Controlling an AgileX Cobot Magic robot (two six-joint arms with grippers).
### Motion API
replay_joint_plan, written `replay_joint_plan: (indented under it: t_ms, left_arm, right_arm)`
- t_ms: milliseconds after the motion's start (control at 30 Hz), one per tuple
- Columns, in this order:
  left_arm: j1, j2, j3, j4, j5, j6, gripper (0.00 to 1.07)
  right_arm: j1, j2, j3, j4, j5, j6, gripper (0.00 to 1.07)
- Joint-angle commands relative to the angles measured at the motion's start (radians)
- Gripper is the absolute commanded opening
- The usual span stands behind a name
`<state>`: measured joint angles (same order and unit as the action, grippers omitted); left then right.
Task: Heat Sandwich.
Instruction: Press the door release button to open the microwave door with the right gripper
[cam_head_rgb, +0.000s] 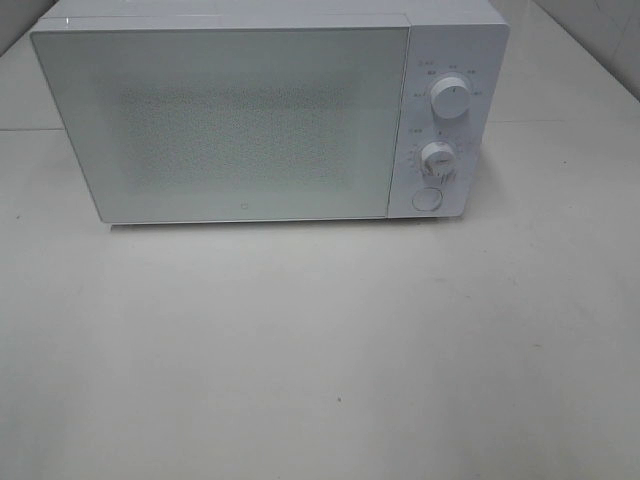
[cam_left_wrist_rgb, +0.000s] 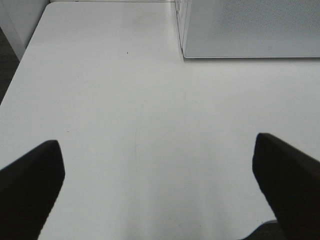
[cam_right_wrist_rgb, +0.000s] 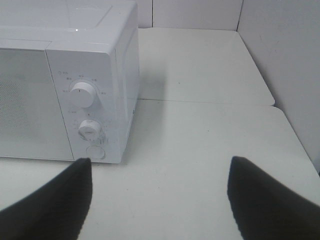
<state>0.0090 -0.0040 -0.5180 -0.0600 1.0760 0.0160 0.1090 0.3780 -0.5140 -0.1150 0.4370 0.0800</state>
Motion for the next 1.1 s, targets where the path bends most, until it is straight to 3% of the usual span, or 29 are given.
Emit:
replay_joint_plan:
  t_ms: [33, 1100]
  left_arm:
    - [-0.002, -0.018, 0.001, -0.008, -0.004, -0.003, 0.98]
    - [-0.002, -0.018, 0.001, -0.008, -0.004, -0.003, 0.98]
  right_arm:
    - [-0.003, 0.046, -0.005, -0.002, -0.069, -0.002, 0.73]
    - [-0.003, 0.607, 0.015, -0.005, -0.607, -0.001, 0.73]
